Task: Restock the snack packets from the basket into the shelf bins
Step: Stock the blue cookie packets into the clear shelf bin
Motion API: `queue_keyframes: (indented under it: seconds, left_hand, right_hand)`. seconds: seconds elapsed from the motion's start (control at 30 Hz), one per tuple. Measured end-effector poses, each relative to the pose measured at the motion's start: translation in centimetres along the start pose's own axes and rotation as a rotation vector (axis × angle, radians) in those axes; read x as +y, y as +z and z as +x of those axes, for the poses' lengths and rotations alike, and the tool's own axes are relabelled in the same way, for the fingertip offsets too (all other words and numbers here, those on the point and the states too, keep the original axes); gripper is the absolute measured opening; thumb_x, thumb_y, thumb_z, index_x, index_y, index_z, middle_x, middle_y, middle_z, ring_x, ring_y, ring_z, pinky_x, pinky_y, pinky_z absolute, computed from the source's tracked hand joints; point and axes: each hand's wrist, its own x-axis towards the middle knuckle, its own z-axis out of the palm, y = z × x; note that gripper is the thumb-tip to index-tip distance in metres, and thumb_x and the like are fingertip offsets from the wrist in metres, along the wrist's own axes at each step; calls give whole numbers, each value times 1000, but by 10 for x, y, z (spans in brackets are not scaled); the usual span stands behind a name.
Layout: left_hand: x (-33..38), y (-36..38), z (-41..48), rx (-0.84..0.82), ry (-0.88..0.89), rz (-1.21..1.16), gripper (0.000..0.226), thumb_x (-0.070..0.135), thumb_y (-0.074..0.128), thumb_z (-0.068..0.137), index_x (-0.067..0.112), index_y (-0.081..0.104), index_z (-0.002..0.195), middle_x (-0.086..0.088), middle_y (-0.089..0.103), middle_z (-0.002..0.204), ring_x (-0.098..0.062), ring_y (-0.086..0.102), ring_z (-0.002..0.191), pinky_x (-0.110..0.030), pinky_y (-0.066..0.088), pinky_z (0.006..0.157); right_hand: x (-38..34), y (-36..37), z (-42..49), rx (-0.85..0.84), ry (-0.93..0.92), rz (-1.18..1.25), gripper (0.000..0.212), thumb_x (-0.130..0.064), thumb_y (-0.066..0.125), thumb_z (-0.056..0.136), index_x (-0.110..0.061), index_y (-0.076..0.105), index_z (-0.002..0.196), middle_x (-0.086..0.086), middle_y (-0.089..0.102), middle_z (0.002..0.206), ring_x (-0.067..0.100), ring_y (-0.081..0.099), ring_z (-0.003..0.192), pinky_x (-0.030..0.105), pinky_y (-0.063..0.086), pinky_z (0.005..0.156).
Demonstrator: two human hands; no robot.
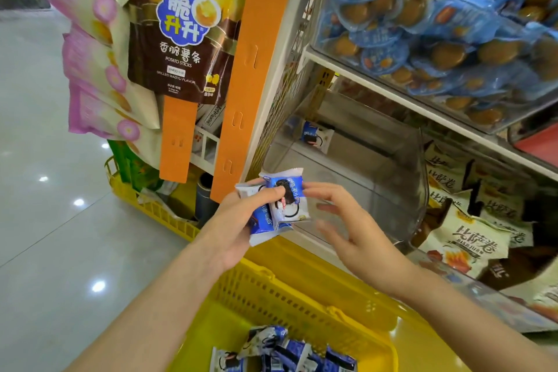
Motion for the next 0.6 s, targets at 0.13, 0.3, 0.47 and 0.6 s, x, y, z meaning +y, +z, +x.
queue_keyframes:
  seconds: [0.13,0.3,0.47,0.6]
  left_hand:
    - [3,-2,2,-73,39,-28,44,19,71,61,13,62,104,-9,73,89,-20,71,80,-32,59,63]
    - [-4,-2,5,-37,87,34,54,19,72,60,15,55,111,-3,72,89,-13,70,78,-23,55,60]
    - [-2,-5,16,81,53,-26,28,21,61,80,10,61,106,-9,69,94,-14,70,77,-28,58,60]
    - [2,-8,25,196,50,6,24,20,55,89,12,60,111,-9,66,100,-20,67,88,-36,56,71]
  right_hand:
    - [-8,3,13,126,337,299,29,-27,51,92,-32,45,120,-15,57,118,-3,56,103,13,48,85]
    - [-12,4,28,14,439,469,15,-17,63,87,-20,62,102,-5,71,98,2,67,84,13,52,72]
    - [12,-21,59,283,391,380,18,-14,64,86,-13,63,105,9,70,102,13,65,87,18,53,72]
    - [62,-38,99,344,513,11,33,-23,64,87,-11,59,117,5,64,114,16,60,100,28,45,87]
